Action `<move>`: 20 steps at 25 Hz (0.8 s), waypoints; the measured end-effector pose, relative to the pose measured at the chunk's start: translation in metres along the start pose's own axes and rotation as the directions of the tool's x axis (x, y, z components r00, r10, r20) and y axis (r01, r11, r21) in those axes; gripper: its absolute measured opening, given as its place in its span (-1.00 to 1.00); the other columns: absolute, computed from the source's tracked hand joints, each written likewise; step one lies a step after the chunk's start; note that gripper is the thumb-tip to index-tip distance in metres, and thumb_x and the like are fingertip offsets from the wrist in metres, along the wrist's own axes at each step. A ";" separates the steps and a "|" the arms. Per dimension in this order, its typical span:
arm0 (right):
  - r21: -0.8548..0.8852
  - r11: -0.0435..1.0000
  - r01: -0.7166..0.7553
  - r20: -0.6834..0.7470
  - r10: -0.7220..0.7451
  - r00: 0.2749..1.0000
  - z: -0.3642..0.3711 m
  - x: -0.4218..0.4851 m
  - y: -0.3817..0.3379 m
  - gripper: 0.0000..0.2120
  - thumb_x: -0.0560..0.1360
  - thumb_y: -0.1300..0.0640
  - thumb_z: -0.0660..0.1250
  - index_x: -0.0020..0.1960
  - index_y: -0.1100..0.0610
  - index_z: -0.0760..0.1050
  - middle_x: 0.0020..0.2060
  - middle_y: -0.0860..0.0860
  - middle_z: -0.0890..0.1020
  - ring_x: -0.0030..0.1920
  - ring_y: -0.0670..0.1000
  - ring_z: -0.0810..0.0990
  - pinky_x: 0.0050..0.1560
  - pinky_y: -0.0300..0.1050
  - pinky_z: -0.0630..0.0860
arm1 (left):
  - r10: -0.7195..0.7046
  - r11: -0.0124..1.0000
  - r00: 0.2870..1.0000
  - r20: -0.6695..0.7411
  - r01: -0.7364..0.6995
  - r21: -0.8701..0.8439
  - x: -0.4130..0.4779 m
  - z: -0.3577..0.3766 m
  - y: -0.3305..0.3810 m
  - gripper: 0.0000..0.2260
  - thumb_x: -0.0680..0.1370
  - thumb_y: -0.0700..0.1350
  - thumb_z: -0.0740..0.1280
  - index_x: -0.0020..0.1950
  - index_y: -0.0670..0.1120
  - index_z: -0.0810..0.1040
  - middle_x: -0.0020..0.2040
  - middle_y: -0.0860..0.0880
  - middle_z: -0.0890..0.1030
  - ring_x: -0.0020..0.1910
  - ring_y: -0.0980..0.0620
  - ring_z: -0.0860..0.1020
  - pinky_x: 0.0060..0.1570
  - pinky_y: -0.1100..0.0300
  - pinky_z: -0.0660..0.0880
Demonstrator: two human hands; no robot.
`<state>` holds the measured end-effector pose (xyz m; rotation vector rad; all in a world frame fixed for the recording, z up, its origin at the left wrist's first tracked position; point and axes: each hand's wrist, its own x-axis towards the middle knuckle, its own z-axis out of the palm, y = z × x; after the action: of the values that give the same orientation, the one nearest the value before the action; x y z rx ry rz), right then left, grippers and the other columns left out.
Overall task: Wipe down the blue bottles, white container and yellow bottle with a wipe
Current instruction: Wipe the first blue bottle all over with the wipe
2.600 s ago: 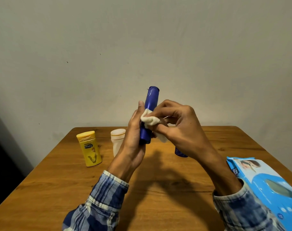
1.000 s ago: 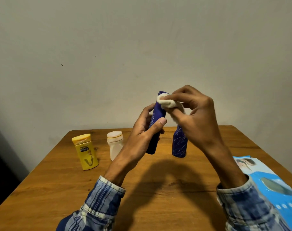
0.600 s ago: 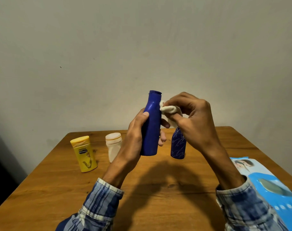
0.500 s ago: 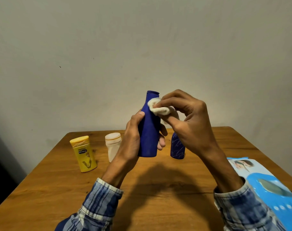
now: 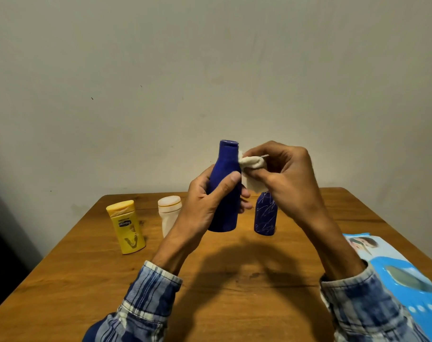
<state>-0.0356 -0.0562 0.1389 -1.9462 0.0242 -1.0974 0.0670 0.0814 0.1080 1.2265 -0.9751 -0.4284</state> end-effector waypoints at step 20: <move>-0.391 0.854 0.342 0.244 -0.263 0.934 -0.014 -0.004 -0.025 -0.74 0.47 0.38 0.46 0.12 0.17 0.68 0.04 0.00 0.64 0.05 -0.07 0.60 0.03 -0.35 0.53 | 0.151 0.889 0.985 -0.085 -0.097 0.448 0.005 -0.014 -0.021 -0.64 0.53 -0.04 0.47 0.32 0.07 0.54 0.19 0.02 0.62 0.18 -0.02 0.59 0.17 -0.20 0.60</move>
<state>-0.0570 -0.0487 0.1563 -2.5101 -0.1622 -1.1840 0.0855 0.0794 0.0907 1.5687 -1.0764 -0.0246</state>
